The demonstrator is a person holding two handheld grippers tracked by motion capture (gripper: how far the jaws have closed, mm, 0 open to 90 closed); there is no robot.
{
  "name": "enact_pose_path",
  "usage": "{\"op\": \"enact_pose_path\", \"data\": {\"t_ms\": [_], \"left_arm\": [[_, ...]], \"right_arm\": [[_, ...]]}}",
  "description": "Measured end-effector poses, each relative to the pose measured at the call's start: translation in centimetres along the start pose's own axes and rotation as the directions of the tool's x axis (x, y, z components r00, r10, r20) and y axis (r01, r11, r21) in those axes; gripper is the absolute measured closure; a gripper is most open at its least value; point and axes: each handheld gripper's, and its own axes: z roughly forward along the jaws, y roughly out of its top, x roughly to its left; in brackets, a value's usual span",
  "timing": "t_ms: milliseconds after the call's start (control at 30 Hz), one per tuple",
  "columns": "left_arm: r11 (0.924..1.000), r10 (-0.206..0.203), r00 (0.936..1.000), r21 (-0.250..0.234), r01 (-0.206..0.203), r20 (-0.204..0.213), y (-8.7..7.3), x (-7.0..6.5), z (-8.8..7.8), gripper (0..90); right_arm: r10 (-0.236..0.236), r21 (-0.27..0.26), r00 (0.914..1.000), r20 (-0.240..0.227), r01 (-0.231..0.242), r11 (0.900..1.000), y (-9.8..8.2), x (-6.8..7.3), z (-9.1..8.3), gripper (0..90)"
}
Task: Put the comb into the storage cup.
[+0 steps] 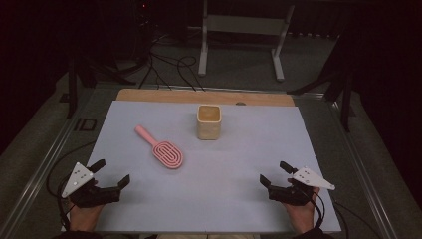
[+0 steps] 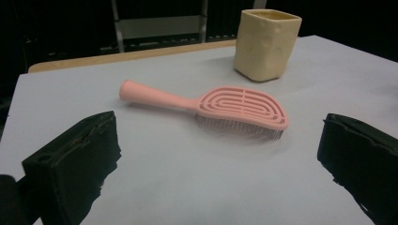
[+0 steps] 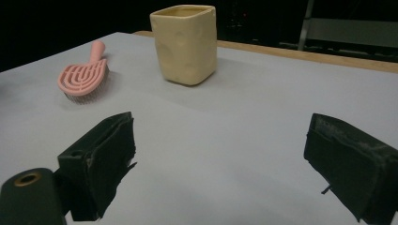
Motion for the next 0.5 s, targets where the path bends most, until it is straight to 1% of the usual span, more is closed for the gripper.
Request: {"op": "enact_pose_path", "data": {"t_ms": [133,167,433,500], "left_arm": [[1.0000,-0.004,0.9999,-0.007,0.004,-0.010,-0.03,0.03,-0.08,0.0],[0.9999,-0.005,0.9997,-0.010,0.005,-0.023,-0.08,0.03,-0.03,0.0],[1.0000,0.003,0.9993,0.004,-0.003,-0.037,-0.29,0.02,0.34,0.0],[1.0000,-0.008,0.9993,0.000,0.008,-0.035,-0.34,-0.02,0.51,0.0]], "right_arm": [[-0.008,0.003,1.0000,-0.002,0.008,1.000,-0.02,0.11,0.11,8.8],[-0.012,0.004,0.9999,-0.005,0.012,1.000,0.01,0.20,0.17,8.9],[-0.020,0.005,0.9998,-0.006,0.020,1.000,0.02,0.42,0.39,8.9],[-0.022,0.009,0.9997,-0.006,0.022,1.000,-0.07,0.41,0.46,8.8]]}}
